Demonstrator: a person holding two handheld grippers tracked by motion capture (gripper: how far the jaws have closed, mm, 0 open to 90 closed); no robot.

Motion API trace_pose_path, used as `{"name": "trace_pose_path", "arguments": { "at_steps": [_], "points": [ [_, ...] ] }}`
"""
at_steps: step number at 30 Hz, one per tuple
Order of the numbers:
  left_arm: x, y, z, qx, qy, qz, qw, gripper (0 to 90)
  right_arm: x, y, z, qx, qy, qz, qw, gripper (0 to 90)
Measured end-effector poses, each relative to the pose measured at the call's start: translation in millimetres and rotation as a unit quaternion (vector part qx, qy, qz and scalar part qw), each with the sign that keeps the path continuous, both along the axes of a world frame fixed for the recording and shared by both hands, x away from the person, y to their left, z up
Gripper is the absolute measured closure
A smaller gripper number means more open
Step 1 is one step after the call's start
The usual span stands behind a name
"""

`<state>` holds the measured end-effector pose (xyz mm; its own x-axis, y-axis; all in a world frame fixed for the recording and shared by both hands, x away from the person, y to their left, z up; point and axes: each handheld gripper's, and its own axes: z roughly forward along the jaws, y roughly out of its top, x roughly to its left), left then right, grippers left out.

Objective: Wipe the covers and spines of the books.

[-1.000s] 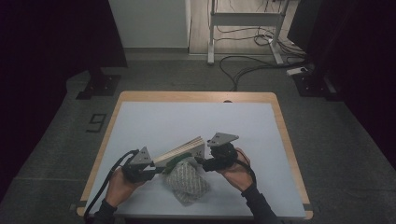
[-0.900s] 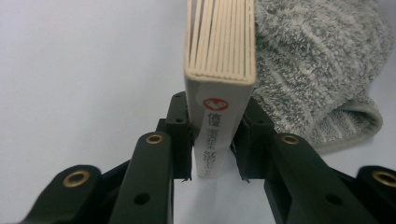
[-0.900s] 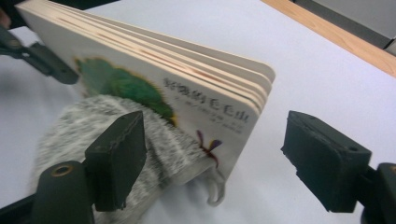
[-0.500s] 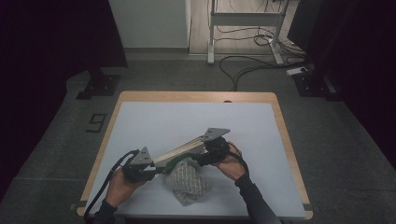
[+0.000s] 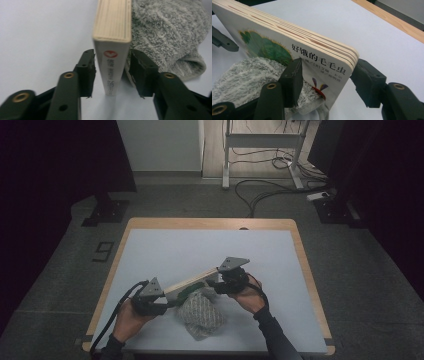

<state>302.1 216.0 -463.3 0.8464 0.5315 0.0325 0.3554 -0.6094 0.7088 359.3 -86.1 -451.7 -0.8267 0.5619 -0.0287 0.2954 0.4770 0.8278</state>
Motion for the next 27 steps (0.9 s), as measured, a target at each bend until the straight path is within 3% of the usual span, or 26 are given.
{"name": "trace_pose_path", "arguments": {
  "at_steps": [7, 14, 21, 27],
  "points": [
    [-8.6, 15.8, 6.3, -0.021, 0.004, 0.025, 0.9995, 37.0, 0.2, -1.8, 0.0, 0.004, 0.003, 0.000, 1.0000, 43.8],
    [-31.0, 33.8, 7.1, -0.041, 0.015, 0.041, 0.9982, 22.2, 1.7, -1.9, 0.4, 0.004, 0.006, 0.001, 1.0000, 44.3],
    [-61.3, 26.1, 10.0, -0.041, 0.010, -0.002, 0.9991, 22.1, 2.7, -0.8, 0.8, 0.002, 0.007, 0.000, 1.0000, 44.3],
    [-64.4, -4.2, 7.7, -0.032, 0.029, -0.050, 0.9978, 22.3, 2.8, -0.7, 1.1, 0.001, 0.007, 0.001, 1.0000, 44.1]
  ]
}}
